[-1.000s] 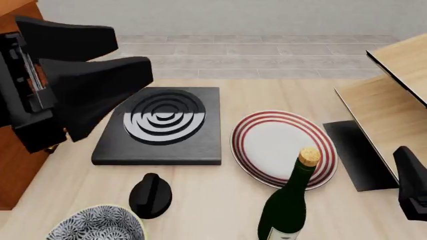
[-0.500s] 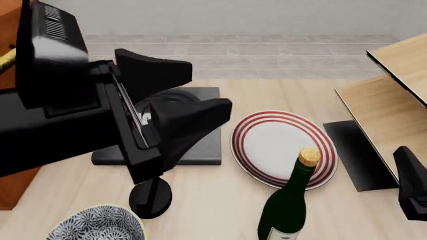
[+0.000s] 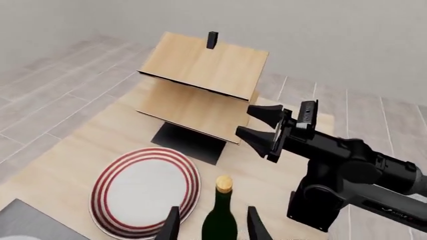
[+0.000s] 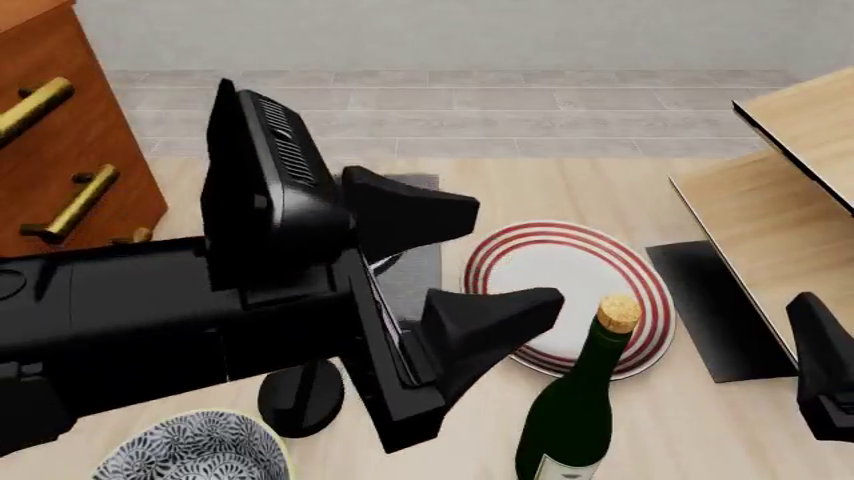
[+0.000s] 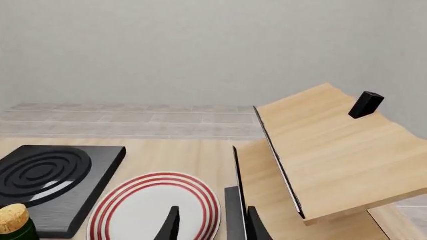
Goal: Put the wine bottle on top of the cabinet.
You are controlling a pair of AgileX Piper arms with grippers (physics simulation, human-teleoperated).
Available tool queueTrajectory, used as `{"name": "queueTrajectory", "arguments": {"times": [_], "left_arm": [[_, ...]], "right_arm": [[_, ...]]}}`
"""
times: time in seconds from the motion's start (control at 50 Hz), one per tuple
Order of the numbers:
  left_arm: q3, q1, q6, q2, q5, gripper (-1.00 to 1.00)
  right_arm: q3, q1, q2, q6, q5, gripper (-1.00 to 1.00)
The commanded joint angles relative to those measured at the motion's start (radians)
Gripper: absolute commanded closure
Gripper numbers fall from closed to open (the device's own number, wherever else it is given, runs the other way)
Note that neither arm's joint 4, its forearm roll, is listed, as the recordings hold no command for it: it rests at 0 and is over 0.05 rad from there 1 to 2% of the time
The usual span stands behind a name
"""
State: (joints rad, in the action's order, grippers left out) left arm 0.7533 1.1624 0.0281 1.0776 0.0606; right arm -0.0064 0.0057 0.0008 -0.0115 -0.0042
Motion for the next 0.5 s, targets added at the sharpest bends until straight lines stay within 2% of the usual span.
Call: {"name": "queueTrajectory", "arguments": {"times": [0.02,0.5], "left_arm": [[0.009,0.033,-0.002,0.048,0.016,-1.00],[-0.022,0.036,0.040,0.113,0.090,-1.00]], "right_arm": [[0.001,0.000,0.000,-0.001,-0.002,-1.00],[0.002,0.000,0.000,0.003,0.001,-1.00]]}}
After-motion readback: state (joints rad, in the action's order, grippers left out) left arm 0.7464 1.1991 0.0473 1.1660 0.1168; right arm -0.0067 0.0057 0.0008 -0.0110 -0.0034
